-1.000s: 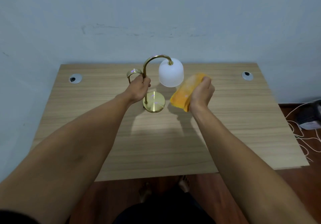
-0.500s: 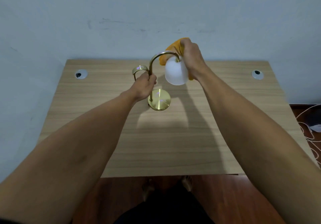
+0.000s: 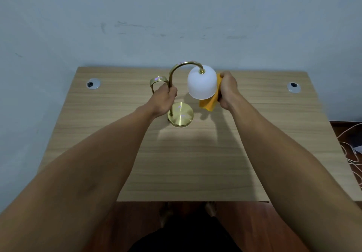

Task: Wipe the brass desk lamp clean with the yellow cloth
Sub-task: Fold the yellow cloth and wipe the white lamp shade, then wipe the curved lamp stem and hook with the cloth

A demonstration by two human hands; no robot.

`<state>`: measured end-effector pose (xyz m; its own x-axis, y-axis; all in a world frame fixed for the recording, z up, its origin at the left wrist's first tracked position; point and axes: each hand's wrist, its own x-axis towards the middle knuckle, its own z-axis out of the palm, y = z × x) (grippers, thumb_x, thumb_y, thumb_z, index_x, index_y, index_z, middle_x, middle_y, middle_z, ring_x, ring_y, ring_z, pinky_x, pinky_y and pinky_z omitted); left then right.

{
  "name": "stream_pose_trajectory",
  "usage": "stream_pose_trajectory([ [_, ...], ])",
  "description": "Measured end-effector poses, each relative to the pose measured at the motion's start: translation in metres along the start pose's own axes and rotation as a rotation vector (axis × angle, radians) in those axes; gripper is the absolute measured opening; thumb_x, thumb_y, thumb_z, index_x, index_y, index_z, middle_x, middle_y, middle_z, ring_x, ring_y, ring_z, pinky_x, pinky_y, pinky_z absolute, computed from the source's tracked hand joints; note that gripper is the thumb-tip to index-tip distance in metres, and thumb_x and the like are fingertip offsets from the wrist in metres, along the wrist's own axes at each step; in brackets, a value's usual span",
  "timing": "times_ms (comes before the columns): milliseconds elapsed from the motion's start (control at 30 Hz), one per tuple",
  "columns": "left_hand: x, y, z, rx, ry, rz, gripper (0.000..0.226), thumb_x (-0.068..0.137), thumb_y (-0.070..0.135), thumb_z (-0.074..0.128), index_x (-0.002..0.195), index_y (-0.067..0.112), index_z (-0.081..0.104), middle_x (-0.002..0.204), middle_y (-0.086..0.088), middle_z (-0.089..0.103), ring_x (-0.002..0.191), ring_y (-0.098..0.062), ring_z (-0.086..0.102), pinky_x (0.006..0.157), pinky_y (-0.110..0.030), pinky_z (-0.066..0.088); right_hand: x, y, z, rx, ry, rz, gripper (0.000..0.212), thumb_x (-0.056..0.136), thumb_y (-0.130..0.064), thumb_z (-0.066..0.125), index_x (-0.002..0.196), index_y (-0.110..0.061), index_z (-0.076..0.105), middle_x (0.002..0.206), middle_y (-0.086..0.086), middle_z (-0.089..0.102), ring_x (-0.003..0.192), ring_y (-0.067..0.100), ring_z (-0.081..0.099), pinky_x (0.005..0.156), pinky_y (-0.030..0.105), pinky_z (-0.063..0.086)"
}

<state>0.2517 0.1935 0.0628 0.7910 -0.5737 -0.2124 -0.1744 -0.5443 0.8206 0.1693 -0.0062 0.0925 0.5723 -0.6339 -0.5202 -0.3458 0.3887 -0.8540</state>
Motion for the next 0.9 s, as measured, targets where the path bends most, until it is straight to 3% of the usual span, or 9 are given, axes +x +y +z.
stream_pose_trajectory([
  [67,-0.001,0.001,-0.001,0.005,-0.009,0.004,0.031,0.1,0.03,0.034,0.091,0.007,0.054,0.095,-0.015,0.063,0.093,-0.026,0.061,0.097,-0.056,0.048,-0.01,0.005,-0.006,0.039,0.092,0.001,0.035,0.097,-0.025,0.036,0.062,-0.021,0.038,0.05,-0.006,0.043,0.048,0.017,0.042,0.051,0.024,0.037],
  [133,-0.003,0.002,-0.001,0.003,-0.016,0.015,0.028,0.101,0.029,0.034,0.091,0.01,0.052,0.091,-0.012,0.06,0.089,-0.023,0.057,0.096,-0.057,0.047,-0.023,0.006,-0.007,0.087,0.227,-0.132,0.035,0.097,-0.025,0.037,0.065,-0.018,0.049,0.06,-0.004,0.052,0.056,0.019,0.049,0.056,0.027,0.044],
  [200,-0.003,0.002,-0.002,-0.005,-0.011,0.004,0.033,0.103,0.028,0.035,0.095,0.003,0.056,0.101,-0.017,0.068,0.099,-0.03,0.064,0.099,-0.053,0.049,-0.039,0.007,-0.002,0.162,0.288,-0.35,0.036,0.098,-0.026,0.038,0.075,-0.018,0.065,0.075,-0.005,0.065,0.072,0.018,0.061,0.069,0.032,0.052],
  [267,-0.004,0.003,-0.003,-0.014,-0.016,-0.013,0.038,0.104,0.028,0.036,0.105,-0.002,0.059,0.113,-0.019,0.069,0.111,-0.03,0.064,0.103,-0.049,0.048,-0.054,0.013,0.011,0.206,0.215,-0.534,0.039,0.103,-0.027,0.037,0.108,-0.018,0.075,0.11,-0.006,0.075,0.107,0.012,0.069,0.094,0.034,0.054],
  [367,-0.005,0.004,-0.004,-0.01,-0.035,-0.013,0.038,0.104,0.028,0.036,0.105,-0.002,0.059,0.114,-0.018,0.069,0.113,-0.029,0.064,0.104,-0.049,0.048,-0.072,0.032,0.029,0.013,0.103,-0.73,0.044,0.109,-0.023,0.032,0.143,-0.014,0.058,0.15,-0.004,0.056,0.143,0.007,0.045,0.117,0.03,0.037],
  [433,-0.004,0.003,-0.004,0.002,-0.031,-0.008,0.037,0.103,0.029,0.036,0.102,0.002,0.06,0.112,-0.015,0.069,0.113,-0.029,0.064,0.104,-0.049,0.048,-0.073,0.051,0.036,-0.155,0.089,-0.834,0.046,0.109,-0.02,0.031,0.15,-0.011,0.049,0.161,0.004,0.042,0.155,0.015,0.026,0.125,0.046,0.026],
  [600,-0.004,0.003,-0.004,0.016,-0.027,-0.013,0.036,0.101,0.032,0.036,0.103,0.007,0.061,0.112,-0.013,0.07,0.113,-0.029,0.064,0.102,-0.048,0.049,-0.063,0.094,0.029,-0.481,0.057,-1.108,0.053,0.104,-0.015,0.032,0.153,0.008,0.034,0.165,0.025,0.025,0.157,0.04,0.009,0.121,0.066,0.018],
  [767,-0.004,0.005,-0.005,0.002,-0.036,-0.028,0.04,0.1,0.033,0.037,0.103,0.003,0.062,0.111,-0.015,0.07,0.112,-0.03,0.064,0.1,-0.051,0.05,-0.061,0.116,0.014,-0.768,0.034,-1.282,0.055,0.101,-0.016,0.034,0.15,0.006,0.041,0.161,0.026,0.033,0.154,0.045,0.018,0.119,0.066,0.025],
  [900,-0.006,0.007,-0.005,-0.009,-0.045,-0.02,0.032,0.102,0.032,0.036,0.099,0.009,0.059,0.113,-0.016,0.069,0.113,-0.029,0.064,0.101,-0.05,0.049,-0.06,0.131,-0.004,-0.849,0.002,-1.358,0.052,0.098,-0.013,0.037,0.145,0.007,0.048,0.156,0.023,0.044,0.152,0.041,0.028,0.122,0.055,0.03],
])
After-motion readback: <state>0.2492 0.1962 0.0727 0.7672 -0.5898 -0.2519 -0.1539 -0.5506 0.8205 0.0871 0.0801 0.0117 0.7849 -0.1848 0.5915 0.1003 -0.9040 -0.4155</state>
